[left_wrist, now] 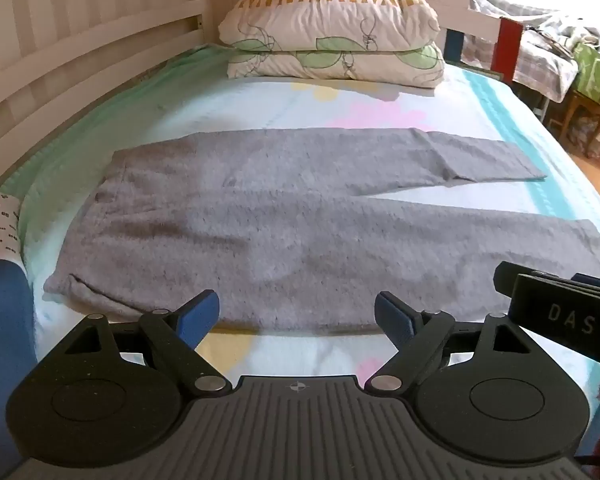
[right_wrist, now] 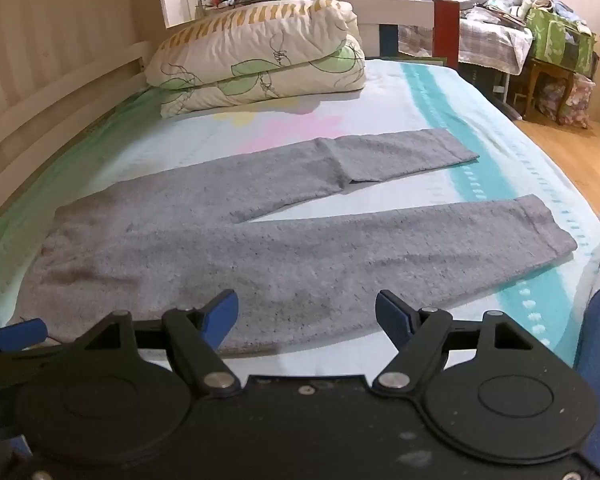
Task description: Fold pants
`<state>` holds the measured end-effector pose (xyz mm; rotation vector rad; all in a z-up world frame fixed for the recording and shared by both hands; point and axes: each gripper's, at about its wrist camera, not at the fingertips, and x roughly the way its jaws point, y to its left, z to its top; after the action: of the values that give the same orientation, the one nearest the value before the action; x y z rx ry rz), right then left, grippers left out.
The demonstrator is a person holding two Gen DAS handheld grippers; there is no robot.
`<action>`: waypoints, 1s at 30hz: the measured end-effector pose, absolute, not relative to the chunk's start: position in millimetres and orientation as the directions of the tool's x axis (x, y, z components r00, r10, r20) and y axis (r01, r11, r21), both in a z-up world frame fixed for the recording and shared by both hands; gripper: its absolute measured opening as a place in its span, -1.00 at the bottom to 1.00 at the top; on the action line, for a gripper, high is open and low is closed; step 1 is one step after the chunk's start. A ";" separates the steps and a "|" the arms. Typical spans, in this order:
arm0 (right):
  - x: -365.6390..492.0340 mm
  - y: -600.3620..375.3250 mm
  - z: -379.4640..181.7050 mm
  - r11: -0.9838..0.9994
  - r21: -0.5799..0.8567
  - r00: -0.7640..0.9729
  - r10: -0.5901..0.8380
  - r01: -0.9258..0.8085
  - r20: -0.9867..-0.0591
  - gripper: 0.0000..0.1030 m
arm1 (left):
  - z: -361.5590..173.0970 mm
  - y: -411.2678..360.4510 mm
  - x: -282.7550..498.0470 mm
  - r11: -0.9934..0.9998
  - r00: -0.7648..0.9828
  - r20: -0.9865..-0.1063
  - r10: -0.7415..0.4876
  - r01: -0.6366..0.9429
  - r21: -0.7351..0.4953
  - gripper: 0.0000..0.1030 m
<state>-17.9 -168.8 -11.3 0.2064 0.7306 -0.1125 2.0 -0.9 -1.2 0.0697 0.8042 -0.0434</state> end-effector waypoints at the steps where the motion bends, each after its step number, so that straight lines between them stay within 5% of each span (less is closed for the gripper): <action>1: -17.8 -168.7 -10.7 0.974 0.148 0.740 -0.029 0.173 -0.672 0.55 | -3.0 -0.2 1.0 0.997 0.693 -0.721 -0.011 0.062 0.045 0.65; 30: -9.1 -172.7 -27.9 0.974 0.132 0.700 -0.034 0.182 -0.713 0.55 | -17.9 -0.7 0.0 0.998 0.642 -0.767 0.005 0.042 0.041 0.65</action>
<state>-9.1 -172.7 -27.9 0.1989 0.7875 -0.1213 0.0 -0.7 -17.9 0.0570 0.8741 -0.0212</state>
